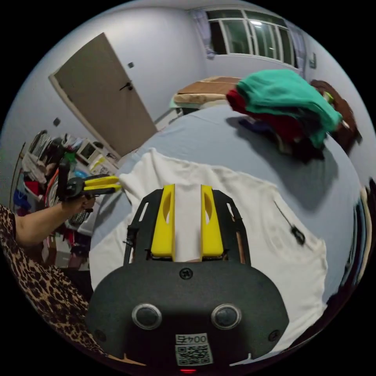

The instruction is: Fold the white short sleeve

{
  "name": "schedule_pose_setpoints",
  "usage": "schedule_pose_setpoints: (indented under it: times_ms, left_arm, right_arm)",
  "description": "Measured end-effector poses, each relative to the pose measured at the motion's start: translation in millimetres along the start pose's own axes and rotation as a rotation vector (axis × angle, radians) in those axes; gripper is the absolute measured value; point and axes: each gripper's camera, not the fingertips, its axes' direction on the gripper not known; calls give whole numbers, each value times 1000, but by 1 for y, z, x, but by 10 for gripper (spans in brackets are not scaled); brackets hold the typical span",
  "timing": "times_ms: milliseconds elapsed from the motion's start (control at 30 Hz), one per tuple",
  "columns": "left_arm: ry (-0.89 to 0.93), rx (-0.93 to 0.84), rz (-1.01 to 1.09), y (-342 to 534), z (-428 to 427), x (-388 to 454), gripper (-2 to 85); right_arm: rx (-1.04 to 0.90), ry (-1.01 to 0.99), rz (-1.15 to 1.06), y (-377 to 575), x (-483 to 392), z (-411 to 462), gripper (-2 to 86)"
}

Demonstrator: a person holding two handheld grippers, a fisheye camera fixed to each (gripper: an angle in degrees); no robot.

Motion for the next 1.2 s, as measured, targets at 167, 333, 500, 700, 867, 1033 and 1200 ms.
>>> schedule_pose_setpoints:
  times_ms: [167,333,500,700,867,1033,1200]
  left_arm:
    - [56,-29,44,1,-1,-17,68]
    - [79,-23,39,3,-5,-31,49]
    - [98,-31,30,3,-8,-41,27]
    - [120,-88,-22,-4,-18,-54,18]
    - [121,-105,-32,-13,-39,-54,16]
    - [96,-97,11,-26,-72,-36,16]
    - [90,-64,108,-36,-95,2,15]
  right_arm:
    - [-114,-33,-172,-88,-49,63,100]
    - [-226,-20,-264,-145,-83,124,100]
    - [-303,8,-285,-173,-96,162,86]
    - [-313,14,-291,-189,-97,163,10]
    - [-167,-18,-265,-182,-82,121,-4]
    - [-9,-40,-232,-157,-58,69,-6]
    - [85,0,-194,-116,-32,25,-5]
